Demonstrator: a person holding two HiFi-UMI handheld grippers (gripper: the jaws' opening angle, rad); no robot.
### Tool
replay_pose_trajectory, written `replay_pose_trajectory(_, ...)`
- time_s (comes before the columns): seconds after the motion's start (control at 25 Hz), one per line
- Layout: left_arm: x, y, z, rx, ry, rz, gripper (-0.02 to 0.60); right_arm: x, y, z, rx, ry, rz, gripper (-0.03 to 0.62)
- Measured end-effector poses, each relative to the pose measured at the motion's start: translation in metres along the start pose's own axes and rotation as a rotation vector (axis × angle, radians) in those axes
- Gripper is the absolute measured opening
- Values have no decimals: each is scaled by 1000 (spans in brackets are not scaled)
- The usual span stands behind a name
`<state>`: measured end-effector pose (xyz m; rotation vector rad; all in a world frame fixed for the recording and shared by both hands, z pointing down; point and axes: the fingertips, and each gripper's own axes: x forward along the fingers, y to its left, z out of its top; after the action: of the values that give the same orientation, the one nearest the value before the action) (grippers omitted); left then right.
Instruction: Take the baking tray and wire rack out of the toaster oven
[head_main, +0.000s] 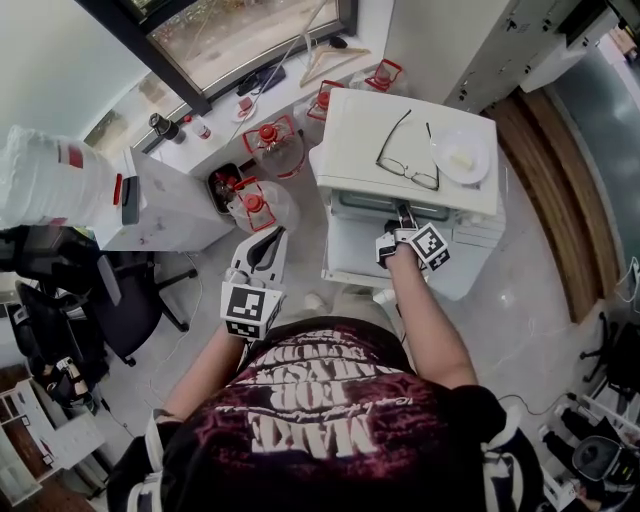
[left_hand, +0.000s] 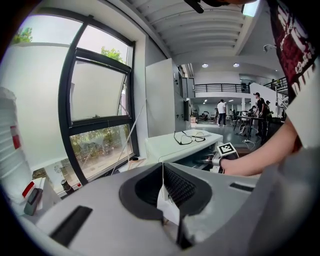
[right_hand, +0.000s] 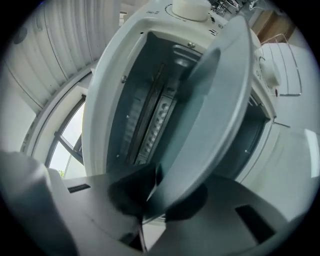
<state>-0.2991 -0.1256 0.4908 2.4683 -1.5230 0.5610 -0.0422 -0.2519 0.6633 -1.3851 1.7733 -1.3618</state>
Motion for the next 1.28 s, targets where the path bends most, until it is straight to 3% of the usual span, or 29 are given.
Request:
replay_pose_trajectory(0.24,-15,6,0,15,-15,7,11,-12,0,-7,37,4,0,43)
replay_pose_trajectory(0.84,-46,-23,-9,75,-50,-92,11,-78,-3,-39,90,-23,1,34)
replay_pose_trajectory(1.28,-69,-30,-22,62,-60,-96,11,-113,-5,-54,126,-38,7,25)
